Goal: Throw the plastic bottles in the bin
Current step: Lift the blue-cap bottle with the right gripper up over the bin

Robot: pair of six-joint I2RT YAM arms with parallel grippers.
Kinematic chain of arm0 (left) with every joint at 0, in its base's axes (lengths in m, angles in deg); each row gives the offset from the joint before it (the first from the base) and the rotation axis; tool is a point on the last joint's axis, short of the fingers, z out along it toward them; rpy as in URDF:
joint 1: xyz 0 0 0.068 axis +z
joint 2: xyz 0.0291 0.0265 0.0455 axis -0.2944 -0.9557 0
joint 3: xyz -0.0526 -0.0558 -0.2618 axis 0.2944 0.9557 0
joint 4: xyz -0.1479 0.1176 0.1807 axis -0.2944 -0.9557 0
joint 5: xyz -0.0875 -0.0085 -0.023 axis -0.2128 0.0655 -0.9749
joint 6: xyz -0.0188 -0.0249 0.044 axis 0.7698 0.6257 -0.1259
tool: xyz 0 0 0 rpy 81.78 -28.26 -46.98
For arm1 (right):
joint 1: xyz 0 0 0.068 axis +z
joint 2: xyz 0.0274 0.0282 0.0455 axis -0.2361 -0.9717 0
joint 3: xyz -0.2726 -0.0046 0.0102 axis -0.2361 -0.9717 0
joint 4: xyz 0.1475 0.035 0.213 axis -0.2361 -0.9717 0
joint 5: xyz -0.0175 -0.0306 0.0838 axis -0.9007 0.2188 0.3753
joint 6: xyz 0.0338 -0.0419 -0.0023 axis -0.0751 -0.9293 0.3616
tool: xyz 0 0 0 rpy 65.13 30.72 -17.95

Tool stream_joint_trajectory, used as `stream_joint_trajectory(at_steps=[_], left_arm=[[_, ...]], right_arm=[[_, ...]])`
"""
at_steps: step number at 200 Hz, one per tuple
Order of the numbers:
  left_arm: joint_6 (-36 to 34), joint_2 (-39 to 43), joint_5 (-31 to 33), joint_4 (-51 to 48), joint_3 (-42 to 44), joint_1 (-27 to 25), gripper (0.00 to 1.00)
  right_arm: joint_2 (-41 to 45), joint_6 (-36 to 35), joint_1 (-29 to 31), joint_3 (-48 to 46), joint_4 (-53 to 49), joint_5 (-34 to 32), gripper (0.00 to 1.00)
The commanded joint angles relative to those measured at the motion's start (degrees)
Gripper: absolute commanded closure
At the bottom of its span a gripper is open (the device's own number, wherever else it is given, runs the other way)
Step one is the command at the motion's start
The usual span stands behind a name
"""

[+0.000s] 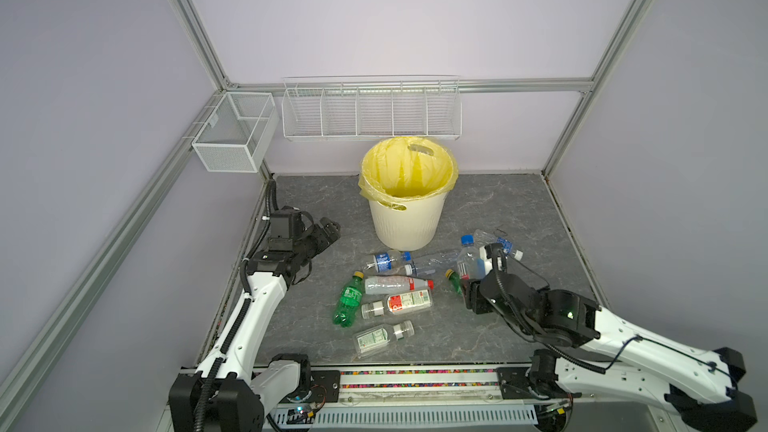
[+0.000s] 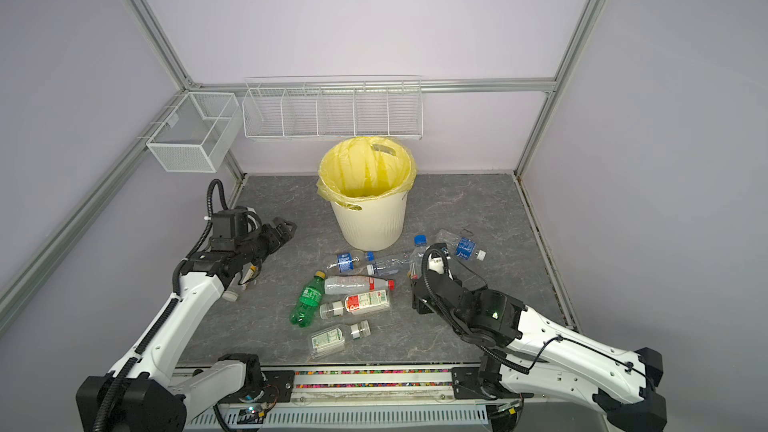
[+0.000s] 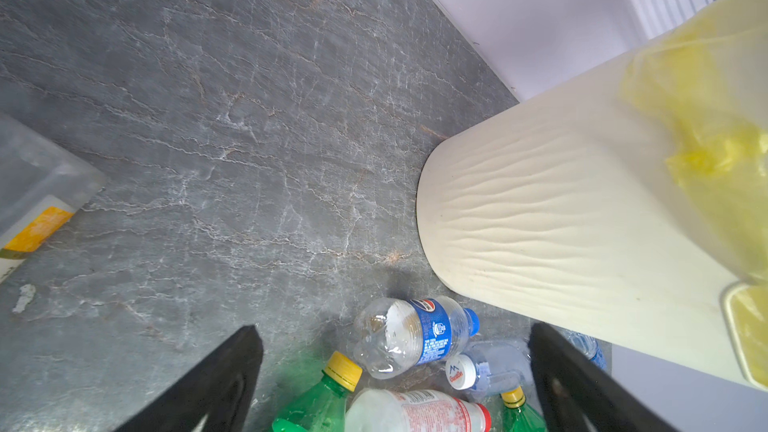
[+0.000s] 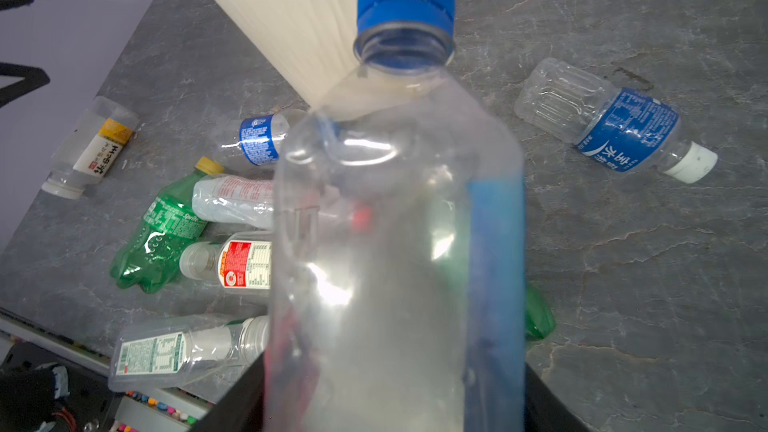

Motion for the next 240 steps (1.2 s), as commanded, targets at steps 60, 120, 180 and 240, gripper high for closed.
stream_joint_trajectory(at_steps=[60,120,180,240], left_arm=[[-2.60,1.42,2.31,-3.60,-3.06,1.01,0.00],[-3.25,6.40,4.84,-4.27,-0.30,1.10,0.00],[-3.25,4.63,6.43,-2.65,-0.35,1.19,0.00],[-3.01,3.18,3.60,-2.23,-0.76,1.27,0.00]], right_arm=[[-14.03,-16.15,-19.18,10.68,6.38,20.01,0.34],[-17.85,-20.65,-24.67,16.90,8.46,26.29,0.35],[-15.00,-23.84,-25.95,21.94,10.14,29.09,0.34],[-5.83,-26.29,-26.00,19.27,11.98,27.30,0.32]])
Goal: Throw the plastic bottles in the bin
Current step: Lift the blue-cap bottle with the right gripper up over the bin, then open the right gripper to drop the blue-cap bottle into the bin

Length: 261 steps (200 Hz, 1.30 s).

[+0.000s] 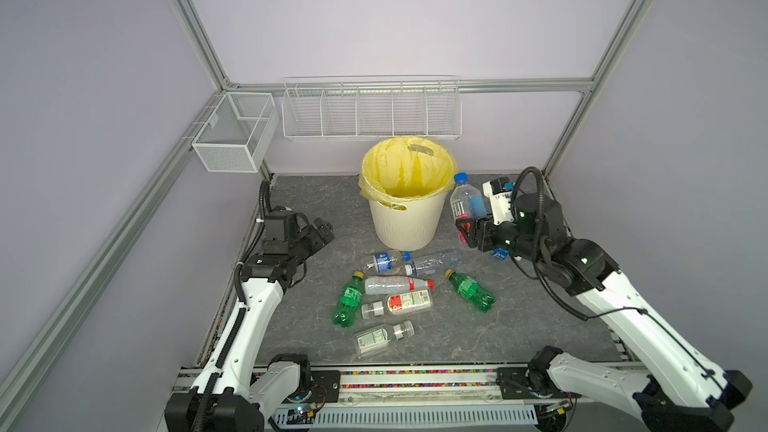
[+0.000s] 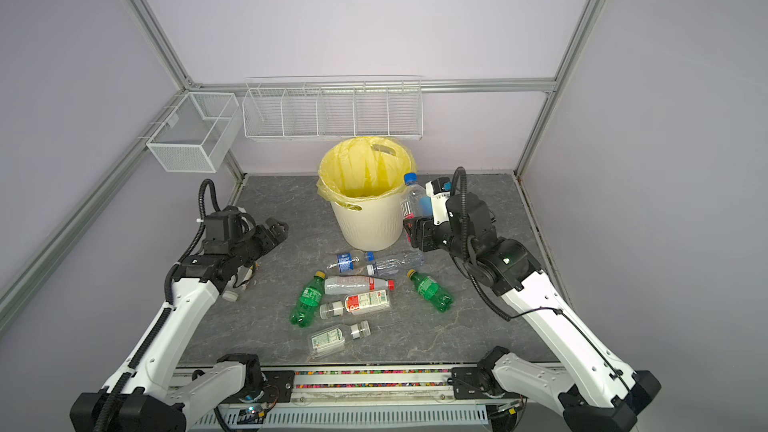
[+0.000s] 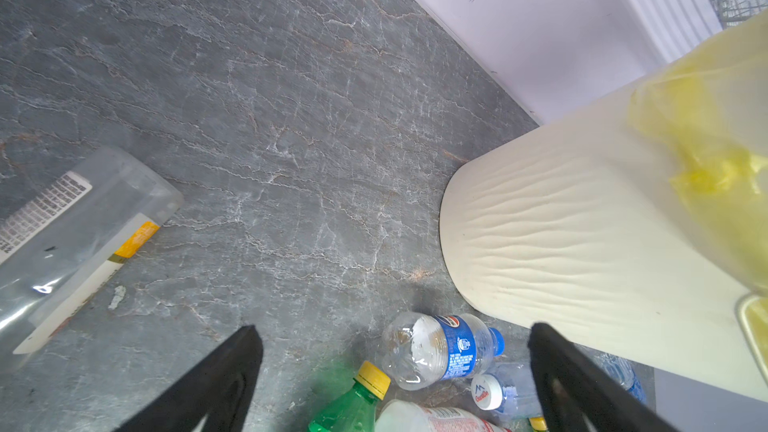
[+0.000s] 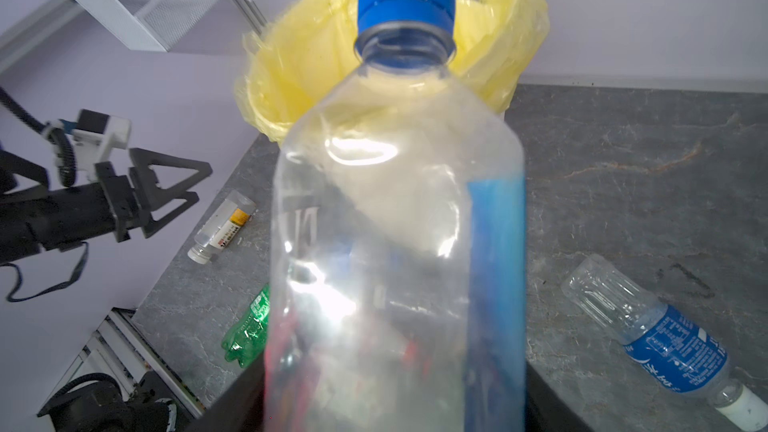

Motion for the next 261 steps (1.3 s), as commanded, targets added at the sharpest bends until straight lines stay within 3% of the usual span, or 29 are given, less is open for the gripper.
stream_joint_trajectory(at_steps=[1,66,111,138,175,183,195,205,224,241,261], left_arm=[[-0.39,0.26,-1.32,0.64,0.09,0.44,0.00],[-0.19,1.53,-0.56,0.74,1.38,0.53,0.00],[-0.20,1.77,-0.74,0.48,1.25,0.62,0.00],[0.40,1.79,-1.20,0.63,0.89,0.62,0.00],[0.95,1.56,-0.84,0.47,-0.17,0.71,0.00],[1.04,1.53,-0.70,0.24,-0.39,0.78,0.00],[1.27,1.50,-0.65,0.04,-0.59,0.88,0.00],[1.68,1.49,-0.73,0.21,-0.50,0.97,0.00],[2.49,1.27,-1.91,-0.03,-0.65,1.37,0.00],[2.53,1.73,-1.99,-0.23,-0.63,1.41,0.00],[2.46,2.37,-1.29,-0.22,-0.42,1.41,0.00]], right_arm=[[4.12,-2.37,-0.23,-1.90,2.00,-1.46,0.32],[12.51,-0.99,-0.21,-9.80,2.44,-3.43,0.31],[7.51,-0.30,-0.20,-5.36,4.27,-0.59,0.31],[-2.10,-1.67,-0.18,3.76,6.60,1.55,0.31],[-23.16,-3.54,-0.24,27.21,5.16,-1.76,0.28],[-28.36,-5.03,-0.28,33.20,3.49,-3.43,0.22],[-36.00,-6.46,-0.60,43.23,-0.79,-6.23,0.00],[-42.26,-6.98,-1.25,52.66,-6.04,-5.96,0.12],[-49.71,-6.69,-1.86,67.55,-14.60,-2.86,0.12],[-48.15,-6.49,-1.76,67.04,-14.24,-1.25,0.12],[-38.42,-5.88,-1.63,51.56,-4.21,0.32,0.12]])
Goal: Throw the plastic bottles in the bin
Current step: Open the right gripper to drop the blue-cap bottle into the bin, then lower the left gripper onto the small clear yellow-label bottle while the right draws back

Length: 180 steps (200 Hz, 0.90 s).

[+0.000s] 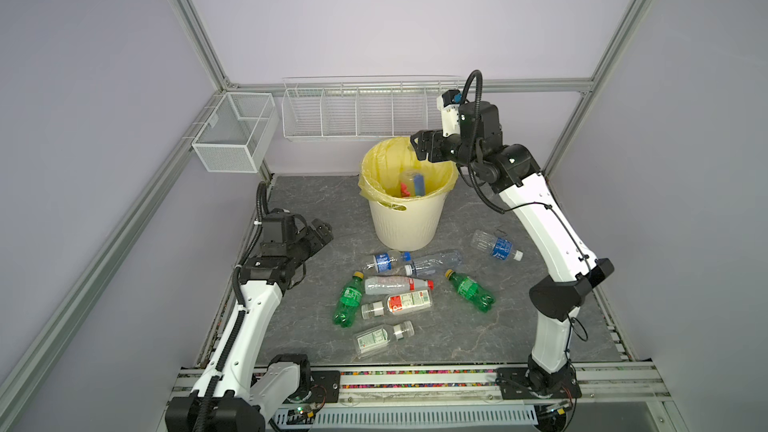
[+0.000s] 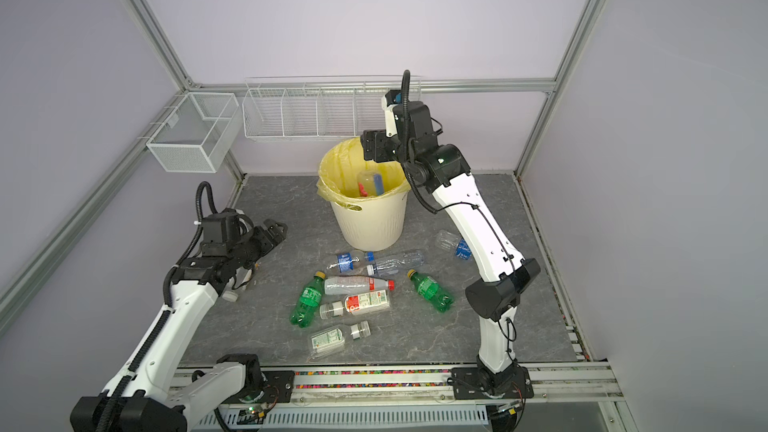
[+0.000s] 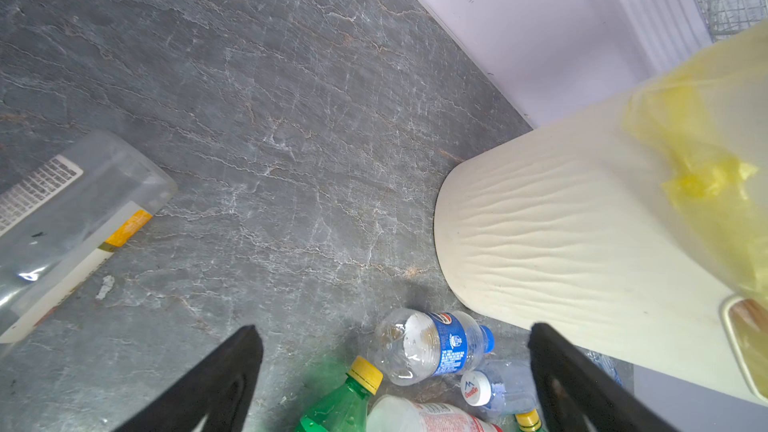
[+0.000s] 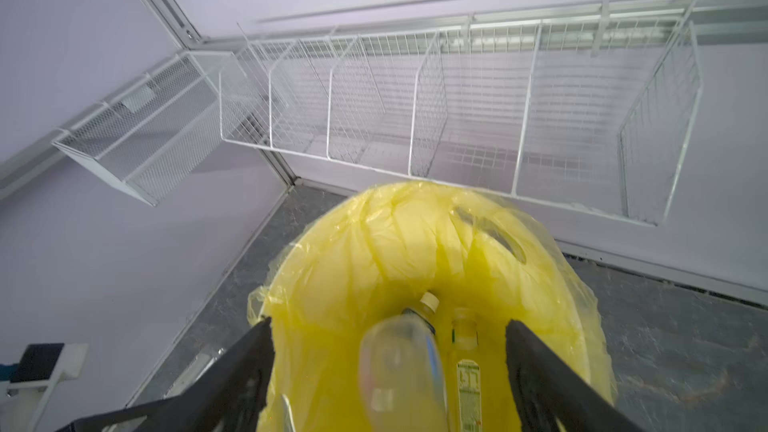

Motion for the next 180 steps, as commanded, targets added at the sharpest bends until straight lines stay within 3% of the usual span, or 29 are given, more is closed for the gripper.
stream_joint_trajectory(at_steps=[1,26,61,180], left_arm=[[0.40,1.32,0.19,-0.33,-1.27,0.34,0.00],[0.08,1.17,0.38,-0.24,-1.42,0.34,0.00],[-0.59,0.13,0.62,-0.02,-1.29,0.38,0.00],[-1.31,0.53,-1.29,-1.89,1.40,0.38,0.00]], right_arm=[[11.27,-0.69,0.07,-11.26,4.39,2.68,0.12],[22.28,0.24,0.05,-26.95,11.74,1.72,0.12],[32.67,1.23,0.02,-41.09,14.42,0.16,0.12],[46.82,5.51,0.04,-65.01,12.42,-2.20,0.12]])
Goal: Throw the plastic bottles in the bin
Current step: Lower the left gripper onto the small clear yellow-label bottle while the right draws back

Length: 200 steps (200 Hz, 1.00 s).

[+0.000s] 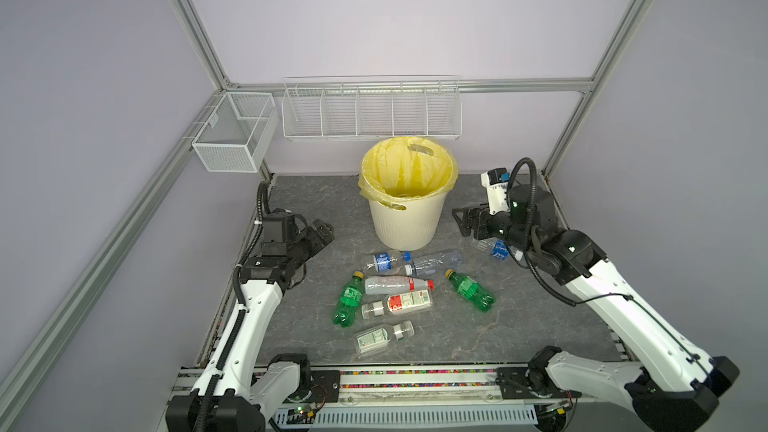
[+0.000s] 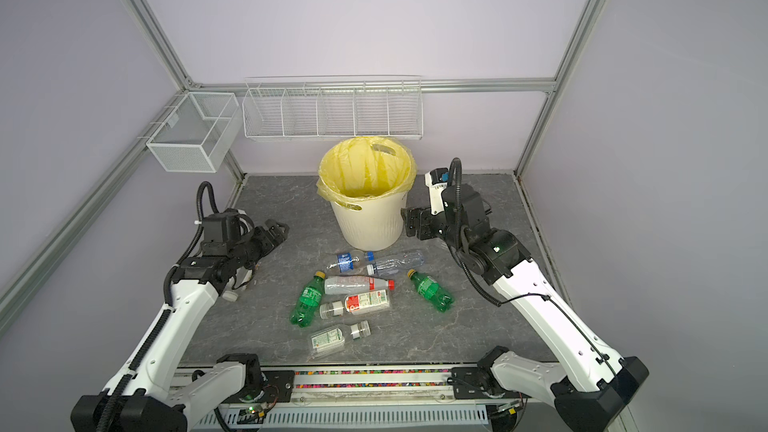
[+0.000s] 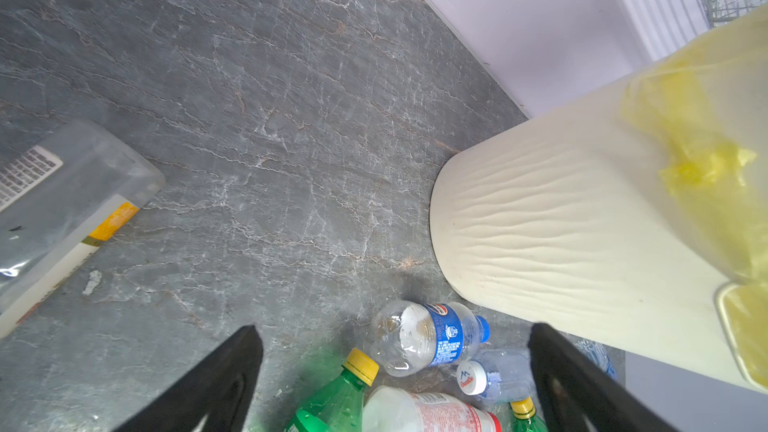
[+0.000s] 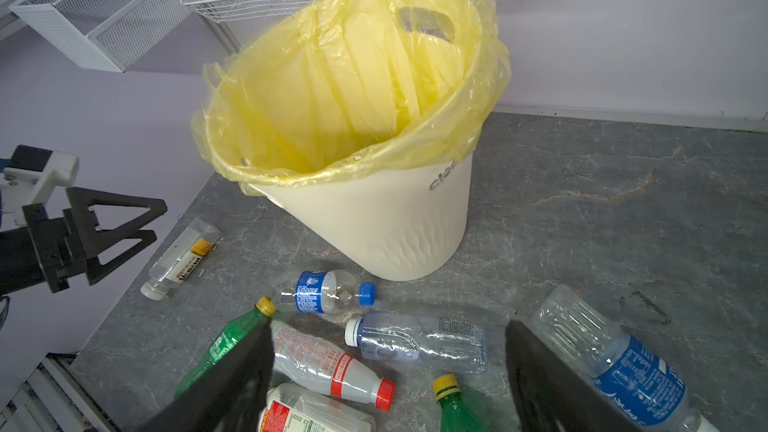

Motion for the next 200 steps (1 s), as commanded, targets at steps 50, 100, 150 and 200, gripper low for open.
stream_joint_trajectory(at_steps=[50,100,150,200], left_arm=[[-3.02,0.79,9.18,-6.55,-1.24,0.36,0.00],[-8.77,-2.25,18.07,-11.23,-4.70,0.36,0.00],[-18.27,-4.34,17.55,-12.13,-8.78,0.67,0.00],[-26.18,-10.47,21.90,-15.47,-13.12,2.90,0.00]], right_arm=[[4.37,4.85,-0.07,-8.66,0.72,0.13,0.12],[5.68,6.40,-0.04,-13.60,2.36,1.49,0.12],[8.25,6.92,-0.04,-19.26,5.90,1.55,0.12],[10.59,6.38,-0.05,-25.13,11.44,2.34,0.12]])
